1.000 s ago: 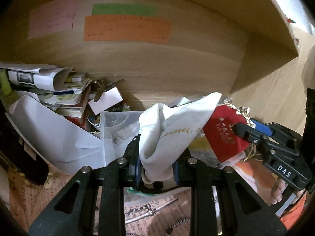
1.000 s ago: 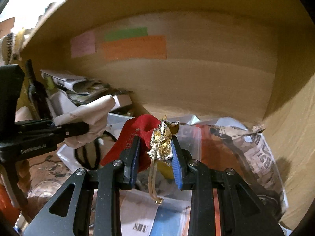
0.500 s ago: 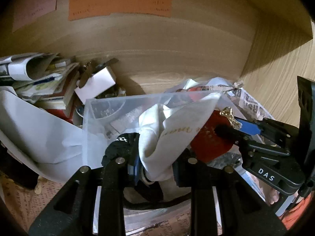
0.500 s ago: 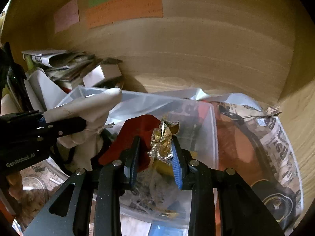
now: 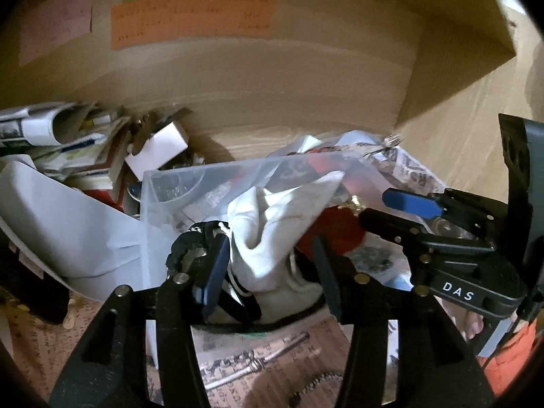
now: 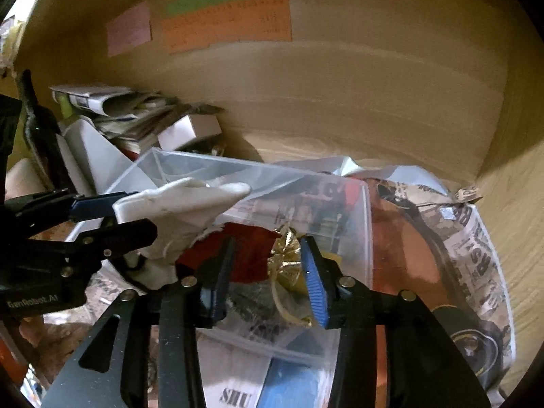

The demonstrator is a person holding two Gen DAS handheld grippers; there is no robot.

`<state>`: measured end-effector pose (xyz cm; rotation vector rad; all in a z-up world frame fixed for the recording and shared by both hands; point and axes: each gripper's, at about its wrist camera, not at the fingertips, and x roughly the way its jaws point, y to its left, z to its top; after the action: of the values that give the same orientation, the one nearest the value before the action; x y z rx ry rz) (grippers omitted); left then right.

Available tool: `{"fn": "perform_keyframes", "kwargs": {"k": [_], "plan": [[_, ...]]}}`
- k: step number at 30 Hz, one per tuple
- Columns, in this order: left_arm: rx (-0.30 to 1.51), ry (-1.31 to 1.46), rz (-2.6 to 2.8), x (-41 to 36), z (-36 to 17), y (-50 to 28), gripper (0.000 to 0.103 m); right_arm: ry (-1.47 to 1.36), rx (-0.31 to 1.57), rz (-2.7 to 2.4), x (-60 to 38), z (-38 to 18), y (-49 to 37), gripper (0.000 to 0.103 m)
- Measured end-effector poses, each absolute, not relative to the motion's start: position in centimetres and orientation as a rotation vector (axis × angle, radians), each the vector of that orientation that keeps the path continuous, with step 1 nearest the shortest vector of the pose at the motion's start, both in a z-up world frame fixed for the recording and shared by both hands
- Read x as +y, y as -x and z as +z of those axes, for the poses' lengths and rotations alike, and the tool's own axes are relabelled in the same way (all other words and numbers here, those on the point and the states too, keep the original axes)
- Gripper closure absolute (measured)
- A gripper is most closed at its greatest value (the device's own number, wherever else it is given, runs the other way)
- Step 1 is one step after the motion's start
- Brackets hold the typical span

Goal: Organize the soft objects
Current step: 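Lower white cloth into box with left tool while right tool drops red pouch, then grasp floral cloth with right tool while left tool grasps beaded bracelet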

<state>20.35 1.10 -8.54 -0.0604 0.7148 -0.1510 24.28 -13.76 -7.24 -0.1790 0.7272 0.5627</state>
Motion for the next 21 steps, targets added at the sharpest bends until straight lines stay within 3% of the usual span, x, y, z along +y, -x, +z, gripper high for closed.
{"fn": "perform_keyframes", "kwargs": {"k": [13,21], "plan": [[0.586,0.052,-0.166,1.8,-4.6,-13.1,0.029,0.164,0.559,0.598,-16.8,-2.5,-17.2,0.036],[0.621,0.056,-0.154,2.5,-6.1,-10.1,0.021,0.173,0.557,0.614,-17.6,-3.3,-13.5,0.033]]}}
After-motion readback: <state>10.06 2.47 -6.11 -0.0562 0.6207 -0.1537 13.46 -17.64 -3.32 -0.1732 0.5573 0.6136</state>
